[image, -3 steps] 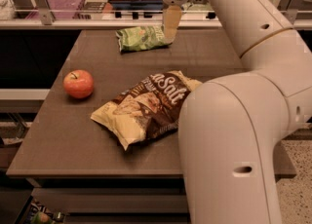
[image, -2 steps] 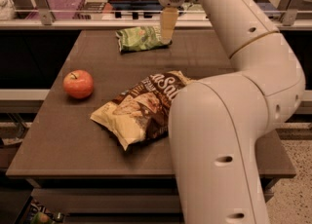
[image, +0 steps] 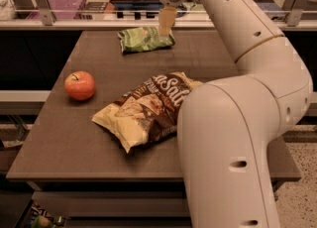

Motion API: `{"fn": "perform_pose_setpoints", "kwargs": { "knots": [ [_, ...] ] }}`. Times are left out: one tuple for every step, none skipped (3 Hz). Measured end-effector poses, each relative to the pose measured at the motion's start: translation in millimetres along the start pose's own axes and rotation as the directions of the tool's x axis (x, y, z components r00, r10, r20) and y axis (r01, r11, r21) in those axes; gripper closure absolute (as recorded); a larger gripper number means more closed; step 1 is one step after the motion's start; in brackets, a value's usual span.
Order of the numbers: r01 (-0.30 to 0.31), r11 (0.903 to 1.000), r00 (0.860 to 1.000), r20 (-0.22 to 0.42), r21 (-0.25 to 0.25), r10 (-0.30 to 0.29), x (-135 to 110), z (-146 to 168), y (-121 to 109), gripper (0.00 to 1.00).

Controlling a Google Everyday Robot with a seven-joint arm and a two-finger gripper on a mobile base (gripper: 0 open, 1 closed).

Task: Pick green jalapeno chip bag

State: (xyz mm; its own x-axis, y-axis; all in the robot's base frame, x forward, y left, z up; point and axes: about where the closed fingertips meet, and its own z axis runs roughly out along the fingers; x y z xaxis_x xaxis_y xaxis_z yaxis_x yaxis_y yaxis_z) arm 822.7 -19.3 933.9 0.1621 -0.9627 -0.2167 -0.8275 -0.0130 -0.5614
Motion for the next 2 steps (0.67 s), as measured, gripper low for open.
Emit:
{"fn": "perform_pose_setpoints", "kwargs": {
  "knots": [
    [-0.01,0.9986,1.0,0.027,0.053,0.009,-7,13,-7,0.0],
    [-0.017,0.9977,1.0,0.027,0.066,0.015,-10,29,-5,0.0]
  ]
}}
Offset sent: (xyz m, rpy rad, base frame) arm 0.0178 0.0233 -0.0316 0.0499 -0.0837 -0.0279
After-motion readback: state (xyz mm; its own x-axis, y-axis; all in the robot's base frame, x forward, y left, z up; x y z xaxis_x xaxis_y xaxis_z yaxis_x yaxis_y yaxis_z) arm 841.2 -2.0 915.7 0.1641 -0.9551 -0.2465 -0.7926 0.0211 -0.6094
